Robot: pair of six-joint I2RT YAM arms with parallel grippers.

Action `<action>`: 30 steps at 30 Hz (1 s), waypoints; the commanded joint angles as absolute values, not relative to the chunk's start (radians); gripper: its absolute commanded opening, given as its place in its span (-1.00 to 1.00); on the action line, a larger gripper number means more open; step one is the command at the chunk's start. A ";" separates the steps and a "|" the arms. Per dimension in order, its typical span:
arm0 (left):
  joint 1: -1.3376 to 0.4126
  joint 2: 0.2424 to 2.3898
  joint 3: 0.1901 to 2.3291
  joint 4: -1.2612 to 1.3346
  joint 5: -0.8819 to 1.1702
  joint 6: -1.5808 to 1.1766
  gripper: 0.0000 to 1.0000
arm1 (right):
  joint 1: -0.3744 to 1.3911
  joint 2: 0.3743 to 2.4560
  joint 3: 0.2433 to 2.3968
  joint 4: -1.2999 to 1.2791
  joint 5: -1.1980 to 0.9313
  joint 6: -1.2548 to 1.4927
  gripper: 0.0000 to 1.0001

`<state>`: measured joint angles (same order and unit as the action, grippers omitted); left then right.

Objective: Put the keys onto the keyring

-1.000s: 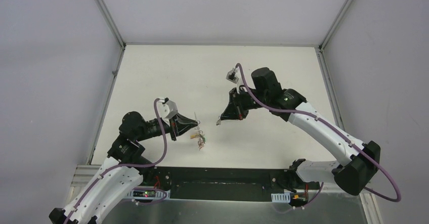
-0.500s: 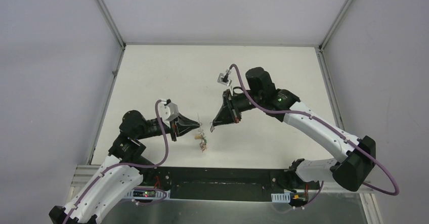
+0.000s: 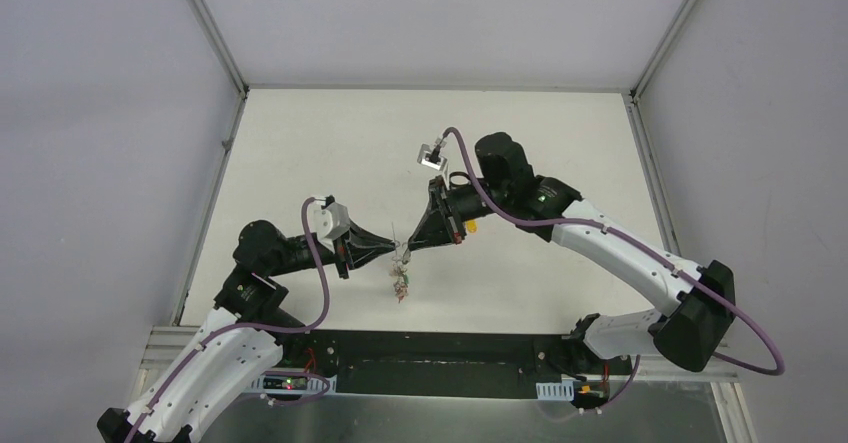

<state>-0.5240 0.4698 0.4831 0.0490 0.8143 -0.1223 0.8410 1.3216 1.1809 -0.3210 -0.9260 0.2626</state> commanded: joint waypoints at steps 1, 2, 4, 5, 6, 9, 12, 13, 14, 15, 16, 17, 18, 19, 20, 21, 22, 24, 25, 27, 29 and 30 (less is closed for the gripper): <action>-0.529 0.460 0.485 0.141 0.830 -0.147 -1.00 | 0.849 1.330 1.220 -0.235 -0.916 0.286 -1.00; -0.529 0.460 0.485 0.141 0.830 -0.148 -1.00 | 0.848 1.332 1.221 -0.230 -0.916 0.289 -1.00; -0.529 0.460 0.484 0.143 0.830 -0.152 -1.00 | 0.848 1.339 1.227 -0.224 -0.917 0.293 -1.00; -0.529 0.460 0.483 0.143 0.831 -0.153 -1.00 | 0.850 1.342 1.231 -0.221 -0.921 0.294 -1.00; -0.529 0.460 0.483 0.142 0.831 -0.154 -1.00 | 0.851 1.346 1.234 -0.218 -0.923 0.294 -1.00; -0.530 0.460 0.482 0.143 0.831 -0.156 -1.00 | 0.856 1.357 1.242 -0.218 -0.927 0.295 -1.00; -0.529 0.457 0.480 0.143 0.826 -0.158 -1.00 | 0.859 1.366 1.245 -0.216 -0.931 0.295 -1.00; -0.529 0.457 0.479 0.144 0.824 -0.159 -1.00 | 0.860 1.368 1.245 -0.216 -0.930 0.296 -1.00; -0.529 0.457 0.479 0.144 0.824 -0.160 -1.00 | 0.860 1.370 1.245 -0.216 -0.929 0.296 -1.00; -0.529 0.457 0.479 0.144 0.824 -0.161 -1.00 | 0.861 1.371 1.246 -0.216 -0.928 0.296 -1.00; -0.529 0.456 0.480 0.144 0.825 -0.162 -1.00 | 0.863 1.373 1.246 -0.217 -0.925 0.296 -1.00; -0.530 0.456 0.480 0.144 0.825 -0.163 -1.00 | 0.862 1.375 1.247 -0.217 -0.922 0.297 -1.00; -0.529 0.455 0.480 0.144 0.826 -0.164 -1.00 | 0.862 1.375 1.248 -0.216 -0.917 0.297 -1.00; -0.529 0.455 0.479 0.144 0.827 -0.164 -1.00 | 0.863 1.375 1.249 -0.216 -0.912 0.297 -1.00; -0.529 0.455 0.479 0.144 0.827 -0.165 -1.00 | 0.864 1.377 1.248 -0.218 -0.909 0.298 -1.00; -0.529 0.453 0.479 0.144 0.827 -0.166 -1.00 | 0.863 1.378 1.249 -0.219 -0.905 0.298 -1.00; -0.529 0.453 0.479 0.144 0.827 -0.166 -1.00 | 0.864 1.380 1.249 -0.221 -0.901 0.298 -1.00; -0.529 0.449 0.479 0.144 0.825 -0.168 -1.00 | 0.864 1.384 1.250 -0.226 -0.898 0.297 -1.00; -0.529 0.449 0.478 0.144 0.825 -0.169 -1.00 | 0.864 1.388 1.250 -0.232 -0.894 0.295 -1.00; -0.529 0.448 0.477 0.144 0.825 -0.172 -1.00 | 0.863 1.390 1.247 -0.238 -0.883 0.294 -1.00; -0.529 0.447 0.476 0.144 0.825 -0.175 -1.00 | 0.864 1.387 1.245 -0.243 -0.868 0.295 -1.00; -0.529 0.446 0.476 0.144 0.825 -0.175 -1.00 | 0.864 1.386 1.244 -0.244 -0.861 0.296 -1.00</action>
<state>-0.5240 0.4606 0.4751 0.0624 0.8143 -0.1585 0.8593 1.3903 1.2026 -0.2676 -0.8948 0.2943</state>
